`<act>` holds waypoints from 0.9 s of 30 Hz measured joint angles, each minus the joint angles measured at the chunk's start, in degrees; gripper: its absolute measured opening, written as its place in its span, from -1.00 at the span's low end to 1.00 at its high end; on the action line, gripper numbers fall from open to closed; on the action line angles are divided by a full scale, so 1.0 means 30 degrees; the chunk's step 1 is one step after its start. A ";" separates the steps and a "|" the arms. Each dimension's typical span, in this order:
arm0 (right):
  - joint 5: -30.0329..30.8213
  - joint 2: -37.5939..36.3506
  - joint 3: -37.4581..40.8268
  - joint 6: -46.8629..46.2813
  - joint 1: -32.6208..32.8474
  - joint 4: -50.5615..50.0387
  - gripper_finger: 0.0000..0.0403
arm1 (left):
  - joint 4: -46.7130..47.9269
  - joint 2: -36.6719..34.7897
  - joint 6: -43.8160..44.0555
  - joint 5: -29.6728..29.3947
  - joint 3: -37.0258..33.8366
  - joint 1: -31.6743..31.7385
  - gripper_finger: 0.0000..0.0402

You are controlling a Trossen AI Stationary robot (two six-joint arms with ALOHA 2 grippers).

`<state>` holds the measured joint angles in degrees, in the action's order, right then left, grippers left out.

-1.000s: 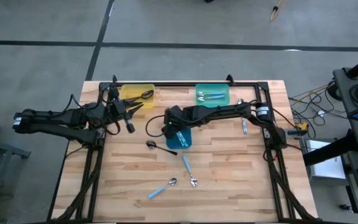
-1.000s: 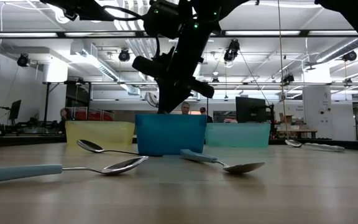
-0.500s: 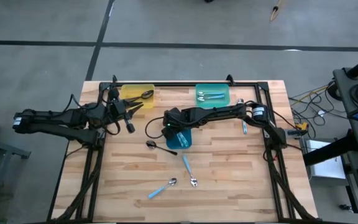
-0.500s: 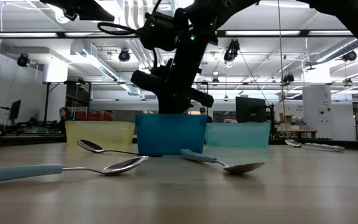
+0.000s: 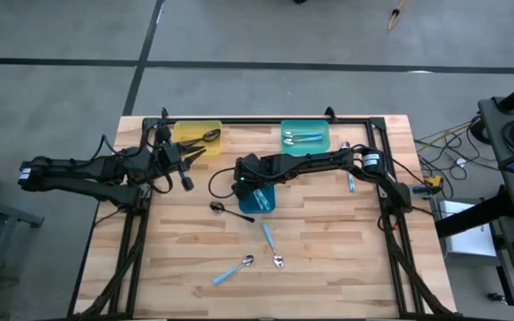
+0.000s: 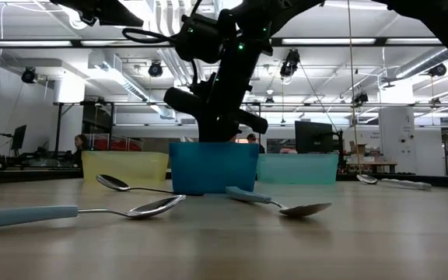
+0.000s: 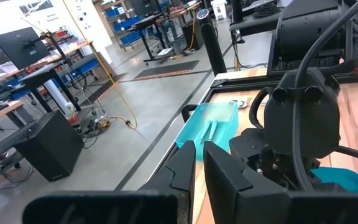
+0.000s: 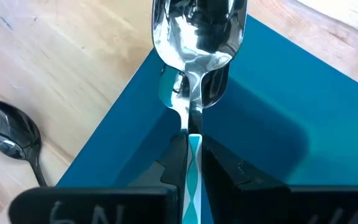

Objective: Sort silverware by color (type)
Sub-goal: Put the white patterned spoon into the blue bin, then put the black spoon into the yellow bin

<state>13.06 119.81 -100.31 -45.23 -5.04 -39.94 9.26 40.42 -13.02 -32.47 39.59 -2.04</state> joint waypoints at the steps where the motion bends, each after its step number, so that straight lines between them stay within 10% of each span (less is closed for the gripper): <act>1: 0.0000 0.0000 0.0000 0.0000 0.0000 0.0000 -0.83 | 0.0014 0.0000 0.0000 0.0000 0.0000 0.0000 -0.93; 27: -0.0487 -0.1329 -0.0041 0.0576 0.0000 -0.0327 -0.15 | 0.0087 0.0000 0.0000 0.0000 0.0000 0.0000 -0.93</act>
<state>11.60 115.82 -100.43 -43.50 -5.04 -40.93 9.52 40.42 -13.02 -32.47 39.59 -2.04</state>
